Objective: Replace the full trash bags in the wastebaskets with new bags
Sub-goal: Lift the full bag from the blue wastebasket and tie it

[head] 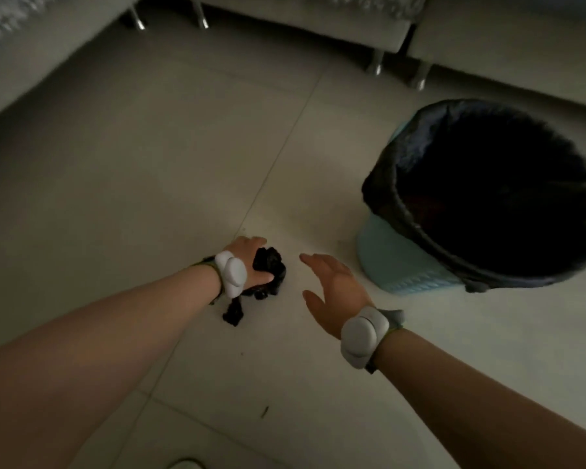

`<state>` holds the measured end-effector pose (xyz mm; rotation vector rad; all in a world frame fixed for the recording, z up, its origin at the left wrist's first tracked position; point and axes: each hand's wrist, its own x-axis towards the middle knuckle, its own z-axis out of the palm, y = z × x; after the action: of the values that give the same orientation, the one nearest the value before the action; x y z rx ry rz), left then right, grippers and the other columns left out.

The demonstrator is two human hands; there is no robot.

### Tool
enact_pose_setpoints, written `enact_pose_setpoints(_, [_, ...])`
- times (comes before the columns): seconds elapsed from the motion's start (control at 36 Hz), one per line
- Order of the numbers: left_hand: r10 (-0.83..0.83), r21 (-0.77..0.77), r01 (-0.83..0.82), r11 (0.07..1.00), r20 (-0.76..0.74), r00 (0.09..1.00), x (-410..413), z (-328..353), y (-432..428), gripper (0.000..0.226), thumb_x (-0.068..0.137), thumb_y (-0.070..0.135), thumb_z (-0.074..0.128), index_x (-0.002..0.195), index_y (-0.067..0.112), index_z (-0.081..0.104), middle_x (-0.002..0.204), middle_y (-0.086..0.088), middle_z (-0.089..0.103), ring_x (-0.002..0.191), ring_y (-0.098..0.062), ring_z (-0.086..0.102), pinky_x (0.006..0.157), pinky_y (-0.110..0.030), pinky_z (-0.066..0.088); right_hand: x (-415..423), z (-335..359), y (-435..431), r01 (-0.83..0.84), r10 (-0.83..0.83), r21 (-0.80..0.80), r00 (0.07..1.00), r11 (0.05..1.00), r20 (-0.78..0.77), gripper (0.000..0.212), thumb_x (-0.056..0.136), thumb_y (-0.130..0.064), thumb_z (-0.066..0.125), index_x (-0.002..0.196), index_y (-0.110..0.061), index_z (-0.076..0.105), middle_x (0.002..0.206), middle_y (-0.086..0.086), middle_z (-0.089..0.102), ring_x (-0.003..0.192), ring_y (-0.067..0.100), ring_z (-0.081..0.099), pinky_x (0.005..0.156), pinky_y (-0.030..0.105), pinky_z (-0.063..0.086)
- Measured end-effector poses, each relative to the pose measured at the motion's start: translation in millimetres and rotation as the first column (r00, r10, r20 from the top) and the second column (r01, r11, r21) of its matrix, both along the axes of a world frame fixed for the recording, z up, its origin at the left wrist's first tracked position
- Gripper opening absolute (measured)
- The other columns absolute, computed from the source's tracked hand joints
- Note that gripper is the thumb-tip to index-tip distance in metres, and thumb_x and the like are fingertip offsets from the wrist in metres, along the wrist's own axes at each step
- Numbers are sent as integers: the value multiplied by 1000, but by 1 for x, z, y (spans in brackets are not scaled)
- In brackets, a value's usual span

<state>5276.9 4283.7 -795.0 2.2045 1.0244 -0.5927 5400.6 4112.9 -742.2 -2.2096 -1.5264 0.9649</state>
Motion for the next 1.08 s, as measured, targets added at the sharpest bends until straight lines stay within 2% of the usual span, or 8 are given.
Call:
enact_pose_setpoints(0.14, [-23, 123, -31, 992, 414, 910, 28, 32, -22, 64, 88, 32, 59, 143, 18, 29, 147, -5, 32, 132, -20, 35, 103, -19, 26, 7, 39, -16, 18, -25, 162, 999, 987, 44, 59, 93, -25, 51, 146, -25, 26, 150, 1, 30, 137, 20, 28, 109, 29, 27])
enact_pose_setpoints(0.31, [-231, 288, 11, 957, 744, 627, 59, 78, -40, 64, 83, 34, 57, 139, 12, 35, 137, -10, 40, 128, -19, 36, 104, -20, 26, 30, 85, -36, -117, 35, 330, 969, 937, 243, 50, 89, -22, 53, 138, -19, 43, 138, 5, 47, 124, 26, 46, 99, 37, 40])
enact_pose_setpoints(0.39, [-376, 443, -11, 896, 773, 510, 73, 98, -49, 65, 86, 52, 49, 136, 14, 33, 134, -13, 40, 128, -21, 34, 108, -28, 26, 52, 105, -54, -200, 16, 430, 919, 880, 394, 43, 87, -25, 48, 129, -18, 52, 127, 6, 56, 113, 27, 55, 90, 39, 46])
enact_pose_setpoints(0.5, [-564, 629, 36, 777, 670, 482, 89, 108, -61, 63, 78, 46, 60, 131, 18, 39, 134, -11, 44, 129, -24, 36, 107, -37, 29, 85, 109, -84, -233, -62, 489, 856, 841, 514, 38, 87, -29, 48, 124, -20, 53, 122, 4, 58, 110, 25, 53, 89, 38, 43])
enact_pose_setpoints(0.64, [-744, 752, 204, 627, 500, 443, 116, 116, -83, 54, 73, 51, 56, 120, 24, 48, 123, -5, 57, 126, -19, 37, 109, -40, 18, 121, 91, -121, -65, -261, 568, 842, 820, 472, 34, 80, -37, 58, 110, -21, 58, 107, 4, 61, 101, 26, 55, 85, 38, 42])
enact_pose_setpoints(0.72, [-796, 770, 282, 572, 438, 418, 128, 120, -97, 50, 72, 54, 55, 111, 21, 59, 108, -2, 63, 110, -18, 50, 107, -36, 20, 134, 80, -132, -65, -252, 510, 812, 858, 527, 39, 78, -41, 62, 111, -21, 57, 106, 4, 62, 98, 29, 58, 85, 42, 45])
enact_pose_setpoints(0.89, [-681, 590, 342, 732, 616, 396, 144, 122, -117, 27, 81, 36, 61, 90, 13, 71, 84, -3, 67, 79, -23, 64, 78, -34, 43, 150, 78, -140, -121, -188, 525, 847, 843, 497, 17, 80, -25, 63, 92, -15, 69, 82, 2, 67, 71, 26, 62, 71, 37, 49])
enact_pose_setpoints(1.08, [-624, 521, 344, 781, 673, 397, 146, 126, -136, 34, 81, 44, 56, 97, 19, 73, 90, 5, 69, 83, -5, 56, 78, -26, 33, 165, 86, -151, -234, -8, 444, 878, 865, 478, 34, 86, -38, 52, 102, -14, 71, 85, 3, 69, 75, 25, 64, 71, 41, 52])
